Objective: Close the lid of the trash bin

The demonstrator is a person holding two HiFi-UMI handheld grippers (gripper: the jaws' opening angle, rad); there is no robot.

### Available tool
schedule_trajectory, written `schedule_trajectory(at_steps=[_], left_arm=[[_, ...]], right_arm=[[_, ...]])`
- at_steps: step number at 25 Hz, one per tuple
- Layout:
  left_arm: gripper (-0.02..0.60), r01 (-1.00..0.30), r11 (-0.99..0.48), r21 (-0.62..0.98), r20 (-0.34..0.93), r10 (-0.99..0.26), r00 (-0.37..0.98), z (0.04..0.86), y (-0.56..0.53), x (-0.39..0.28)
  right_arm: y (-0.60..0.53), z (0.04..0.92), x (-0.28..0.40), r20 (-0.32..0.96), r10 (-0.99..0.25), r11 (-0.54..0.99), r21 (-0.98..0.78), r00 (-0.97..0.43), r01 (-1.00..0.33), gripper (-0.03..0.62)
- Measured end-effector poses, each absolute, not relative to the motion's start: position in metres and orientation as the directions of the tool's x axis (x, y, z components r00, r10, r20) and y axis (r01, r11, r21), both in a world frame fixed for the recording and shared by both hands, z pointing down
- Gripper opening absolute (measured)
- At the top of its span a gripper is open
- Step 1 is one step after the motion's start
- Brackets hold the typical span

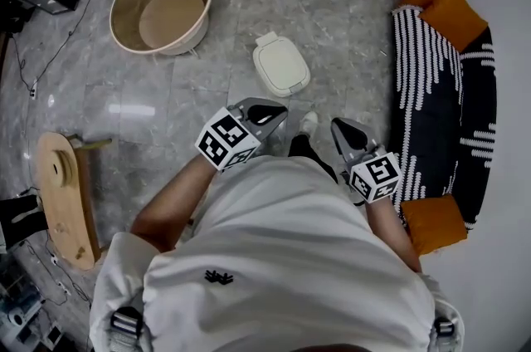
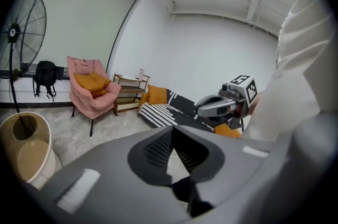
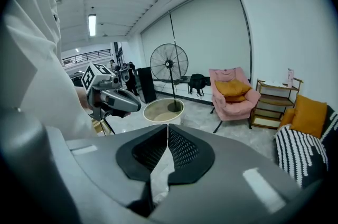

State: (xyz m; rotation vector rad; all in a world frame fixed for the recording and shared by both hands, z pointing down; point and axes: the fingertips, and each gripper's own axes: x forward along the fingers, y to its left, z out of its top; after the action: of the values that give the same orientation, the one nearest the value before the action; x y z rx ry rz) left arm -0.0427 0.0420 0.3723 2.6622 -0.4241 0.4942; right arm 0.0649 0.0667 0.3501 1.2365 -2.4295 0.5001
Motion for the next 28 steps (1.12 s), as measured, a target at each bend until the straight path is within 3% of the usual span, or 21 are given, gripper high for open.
schedule_trajectory(at_steps=[28], left_arm=[[0.057, -0.350, -0.875, 0.333, 0.401, -0.205, 0.893, 0.3777, 0.0420, -0.0426]], right_arm=[[0.0654, 0.3482, 0.0655, 0.487, -0.686, 0.566, -0.110, -0.541, -0.817, 0.003]])
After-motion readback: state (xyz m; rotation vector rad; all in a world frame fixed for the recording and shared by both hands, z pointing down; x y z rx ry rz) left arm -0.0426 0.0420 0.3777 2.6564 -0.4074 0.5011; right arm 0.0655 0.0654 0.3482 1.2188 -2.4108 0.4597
